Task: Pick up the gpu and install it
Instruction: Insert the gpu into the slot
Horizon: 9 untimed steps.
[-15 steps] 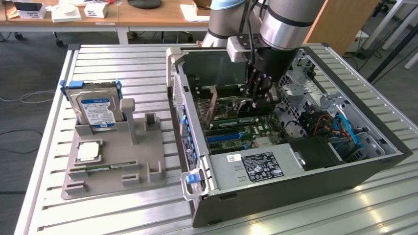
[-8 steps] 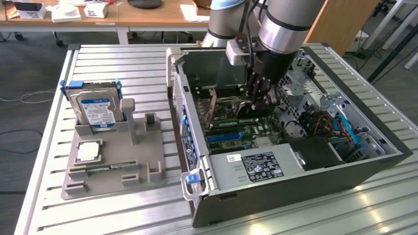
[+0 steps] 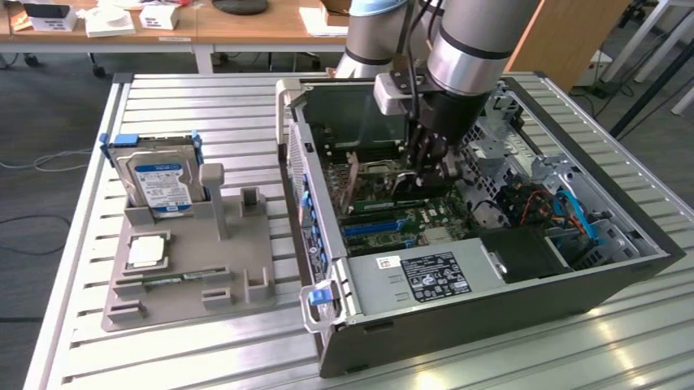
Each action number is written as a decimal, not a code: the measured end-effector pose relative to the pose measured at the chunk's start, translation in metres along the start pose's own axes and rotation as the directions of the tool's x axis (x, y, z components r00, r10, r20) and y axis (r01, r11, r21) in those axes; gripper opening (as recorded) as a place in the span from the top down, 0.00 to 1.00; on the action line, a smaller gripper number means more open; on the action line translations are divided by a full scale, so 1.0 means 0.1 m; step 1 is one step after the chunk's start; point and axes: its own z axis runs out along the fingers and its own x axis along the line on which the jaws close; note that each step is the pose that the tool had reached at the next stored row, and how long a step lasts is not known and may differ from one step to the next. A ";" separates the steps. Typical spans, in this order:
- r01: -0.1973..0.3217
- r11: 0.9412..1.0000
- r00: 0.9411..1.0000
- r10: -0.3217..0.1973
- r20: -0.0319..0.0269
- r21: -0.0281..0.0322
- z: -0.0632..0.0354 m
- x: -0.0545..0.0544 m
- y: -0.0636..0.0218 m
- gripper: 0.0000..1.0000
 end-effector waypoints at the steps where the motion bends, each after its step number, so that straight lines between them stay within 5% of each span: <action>1: 0.000 1.000 1.000 0.000 0.000 0.000 0.010 0.00 0.000 0.73; 9: 0.004 1.000 1.000 -0.004 0.000 0.000 0.084 0.01 0.000 0.73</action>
